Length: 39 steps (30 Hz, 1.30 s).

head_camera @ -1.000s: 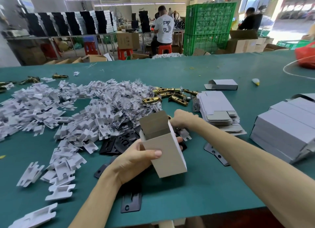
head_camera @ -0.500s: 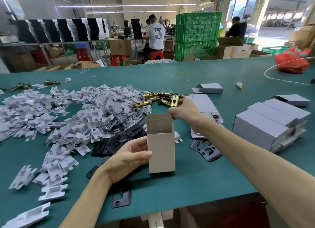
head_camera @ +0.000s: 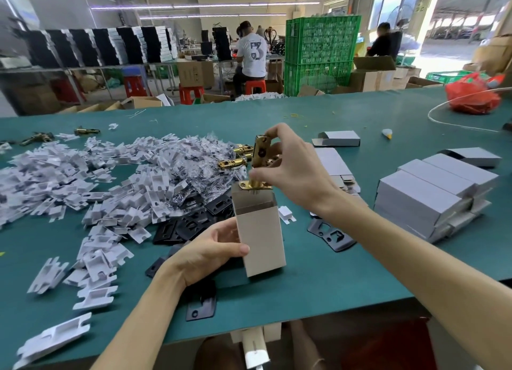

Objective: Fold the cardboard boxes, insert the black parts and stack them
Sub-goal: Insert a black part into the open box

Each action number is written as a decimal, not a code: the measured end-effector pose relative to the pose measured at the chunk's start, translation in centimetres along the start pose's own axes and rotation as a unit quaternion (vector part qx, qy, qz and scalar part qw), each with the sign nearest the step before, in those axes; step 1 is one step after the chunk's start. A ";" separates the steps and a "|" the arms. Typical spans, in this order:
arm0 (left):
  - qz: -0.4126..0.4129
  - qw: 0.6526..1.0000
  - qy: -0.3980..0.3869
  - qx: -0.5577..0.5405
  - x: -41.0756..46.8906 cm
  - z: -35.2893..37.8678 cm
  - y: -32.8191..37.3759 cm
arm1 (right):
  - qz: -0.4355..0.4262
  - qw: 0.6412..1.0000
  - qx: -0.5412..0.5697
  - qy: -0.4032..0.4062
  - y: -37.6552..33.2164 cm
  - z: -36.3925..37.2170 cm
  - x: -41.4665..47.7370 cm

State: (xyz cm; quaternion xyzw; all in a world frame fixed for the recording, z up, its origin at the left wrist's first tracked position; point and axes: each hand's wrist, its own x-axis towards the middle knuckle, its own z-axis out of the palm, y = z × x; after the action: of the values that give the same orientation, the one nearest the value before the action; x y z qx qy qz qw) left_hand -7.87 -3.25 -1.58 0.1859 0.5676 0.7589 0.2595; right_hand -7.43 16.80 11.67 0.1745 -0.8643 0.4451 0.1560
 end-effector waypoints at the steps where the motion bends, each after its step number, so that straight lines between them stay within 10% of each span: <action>1: -0.001 1.000 -0.002 -0.004 0.0 0.0 0.0 | -0.015 0.999 -0.033 -0.004 0.1 0.2 -0.2; 17: -0.002 0.998 -0.055 -0.020 -0.1 -0.4 0.0 | -0.067 0.961 -0.226 -0.147 -0.4 1.4 -1.1; 28: 0.024 0.999 -0.048 -0.003 0.0 0.1 0.1 | -0.138 0.967 -0.210 -0.041 0.2 1.4 -0.7; 39: -0.010 0.999 -0.041 0.031 0.0 0.9 0.0 | 0.091 0.995 0.032 0.022 5.7 2.4 3.5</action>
State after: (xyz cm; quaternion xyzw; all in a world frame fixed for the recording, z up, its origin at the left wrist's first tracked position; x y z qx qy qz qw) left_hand -7.33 -2.62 -1.36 0.2194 0.5815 0.7301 0.2841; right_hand -13.30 17.33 7.76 0.0902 -0.8583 0.4885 0.1288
